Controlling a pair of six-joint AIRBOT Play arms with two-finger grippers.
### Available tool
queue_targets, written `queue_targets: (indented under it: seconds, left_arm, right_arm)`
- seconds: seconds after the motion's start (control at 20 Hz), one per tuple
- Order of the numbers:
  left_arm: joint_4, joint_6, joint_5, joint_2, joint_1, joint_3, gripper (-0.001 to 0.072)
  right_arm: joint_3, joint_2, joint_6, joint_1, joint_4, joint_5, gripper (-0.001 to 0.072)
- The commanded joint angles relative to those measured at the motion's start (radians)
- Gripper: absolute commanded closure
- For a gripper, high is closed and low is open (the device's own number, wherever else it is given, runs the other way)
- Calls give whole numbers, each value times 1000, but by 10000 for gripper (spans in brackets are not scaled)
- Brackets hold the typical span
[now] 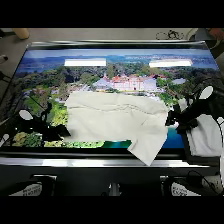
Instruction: Fold the shirts.
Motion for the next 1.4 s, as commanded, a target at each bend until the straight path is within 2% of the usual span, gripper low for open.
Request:
queue_targets:
  seconds: [0.0,0.05,0.1,0.15,0.2,0.25,0.55,0.6,0.65,0.7,0.75,0.85,1.0,1.05,1.2,1.25,1.35]
  left_arm:
    - [-42,11,67,-24,-41,-38,122]
    - [-42,11,70,-36,-58,-38,133]
    - [-42,11,70,-45,-72,-38,319]
    - [-42,12,70,-46,-80,-38,535]
    - [-42,16,69,-42,-80,-37,644]
    - [-42,28,69,-32,-79,-35,679]
    - [-42,38,58,66,-78,-31,680]
    - [-42,38,59,80,-78,-31,680]
    - [-42,38,60,92,-78,-31,679]
    - [-42,38,59,102,-78,-27,680]
    - [-39,39,58,115,-77,-12,680]
    - [-32,38,60,182,-76,87,682]
    - [56,37,72,355,-76,470,682]
    - [98,31,88,407,-76,630,682]
    - [264,-89,130,514,-76,1088,682]
    - [279,-115,121,536,-76,1183,682]
    - [278,-149,87,571,-76,1286,682]
  right_arm:
    - [-31,5,-6,-2,-46,7,184]
    - [-57,6,-6,-4,-62,3,160]
    - [-94,6,-7,-4,-68,-13,151]
    - [-134,5,-7,-4,-60,-38,151]
    - [-175,5,-8,-4,-41,-83,152]
    - [-219,5,-15,-4,-14,-137,154]
    - [-288,-50,-44,-4,77,-355,209]
    - [-288,-58,-44,-3,109,-389,298]
    - [-288,-62,-44,-3,130,-421,459]
    - [-284,-60,-44,-3,136,-455,691]
    - [-267,-51,-50,-3,136,-461,688]
    - [-163,27,-129,-3,136,-382,689]
    - [133,277,-201,-3,129,-333,688]
    - [266,381,-201,-3,111,-341,688]
    - [555,643,-201,-3,43,-418,688]
    - [607,707,-195,-3,14,-419,688]
    - [652,793,-113,-3,-58,-412,688]
